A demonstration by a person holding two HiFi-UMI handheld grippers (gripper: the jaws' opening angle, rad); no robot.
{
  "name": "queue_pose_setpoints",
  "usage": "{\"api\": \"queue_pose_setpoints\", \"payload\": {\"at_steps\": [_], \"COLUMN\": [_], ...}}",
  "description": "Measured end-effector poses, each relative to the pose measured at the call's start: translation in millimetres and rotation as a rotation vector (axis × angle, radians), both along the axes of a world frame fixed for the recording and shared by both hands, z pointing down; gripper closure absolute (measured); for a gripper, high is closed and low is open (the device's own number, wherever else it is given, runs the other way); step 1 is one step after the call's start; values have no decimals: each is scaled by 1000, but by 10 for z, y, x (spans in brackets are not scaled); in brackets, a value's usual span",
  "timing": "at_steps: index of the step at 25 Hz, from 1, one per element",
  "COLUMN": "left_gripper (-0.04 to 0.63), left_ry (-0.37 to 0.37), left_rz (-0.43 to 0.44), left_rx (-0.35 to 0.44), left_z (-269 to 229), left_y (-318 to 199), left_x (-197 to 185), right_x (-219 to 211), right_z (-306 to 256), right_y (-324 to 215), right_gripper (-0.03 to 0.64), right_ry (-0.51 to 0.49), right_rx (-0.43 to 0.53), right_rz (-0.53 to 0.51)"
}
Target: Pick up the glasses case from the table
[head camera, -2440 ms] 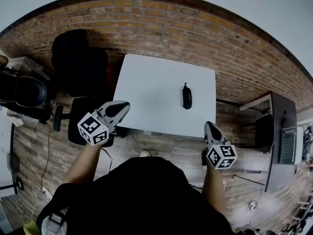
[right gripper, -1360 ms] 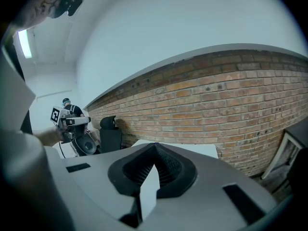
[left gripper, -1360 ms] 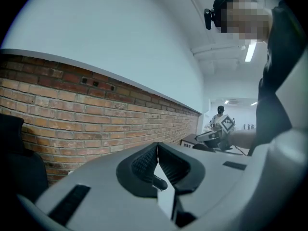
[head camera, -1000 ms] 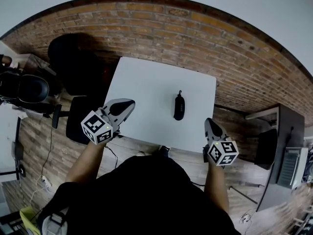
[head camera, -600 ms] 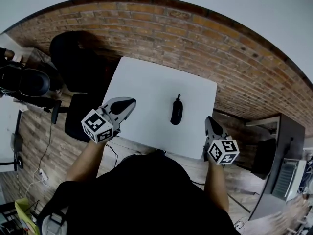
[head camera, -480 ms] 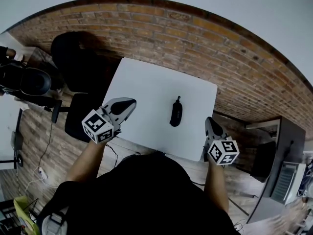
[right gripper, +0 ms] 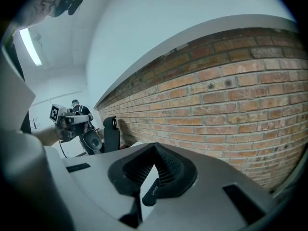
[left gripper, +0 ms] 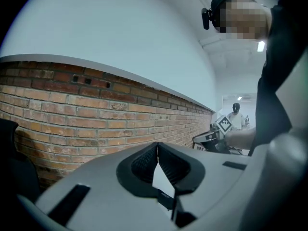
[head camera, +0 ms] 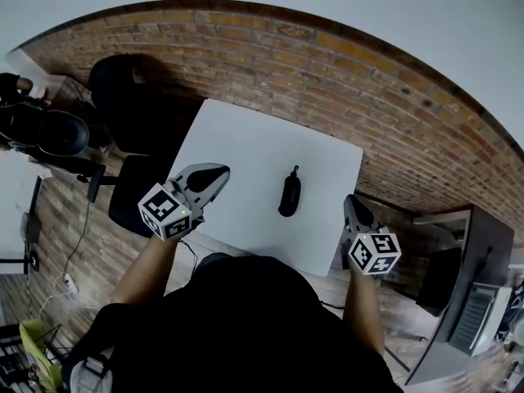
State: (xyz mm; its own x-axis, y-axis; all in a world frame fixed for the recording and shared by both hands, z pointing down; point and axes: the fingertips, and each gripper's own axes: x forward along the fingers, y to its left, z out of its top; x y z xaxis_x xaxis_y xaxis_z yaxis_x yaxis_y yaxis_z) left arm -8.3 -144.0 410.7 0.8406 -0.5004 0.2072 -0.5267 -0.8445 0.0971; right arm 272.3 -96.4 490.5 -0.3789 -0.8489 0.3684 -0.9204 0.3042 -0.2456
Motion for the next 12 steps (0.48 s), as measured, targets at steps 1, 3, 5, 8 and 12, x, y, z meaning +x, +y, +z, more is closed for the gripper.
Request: {"api": "queue_pose_setpoints", "payload": {"at_steps": [1,3,5,8,12], "left_gripper": [583,583,583,583,583], "left_ry": [-2,-11,-19,-17,-8], "left_rz": [3,7,5,-5,-10], "left_rx": [0,-1,0,0,5], "left_z": [1,13,28,15,17], "left_y": [12,43,52,50,51], "left_x": [29,65,78,89,76], "right_x": [19,50,72,85,74], "right_z": [9,30,49,78,82], "right_y": [0,13,20,19,15], "right_gripper": [601,601,601,601,601], "right_ry": [-1,-5,-8,-10,-5], "right_rx": [-1,-4,-5,-9,-12], "right_rz": [-1,0,0,-6,-7]}}
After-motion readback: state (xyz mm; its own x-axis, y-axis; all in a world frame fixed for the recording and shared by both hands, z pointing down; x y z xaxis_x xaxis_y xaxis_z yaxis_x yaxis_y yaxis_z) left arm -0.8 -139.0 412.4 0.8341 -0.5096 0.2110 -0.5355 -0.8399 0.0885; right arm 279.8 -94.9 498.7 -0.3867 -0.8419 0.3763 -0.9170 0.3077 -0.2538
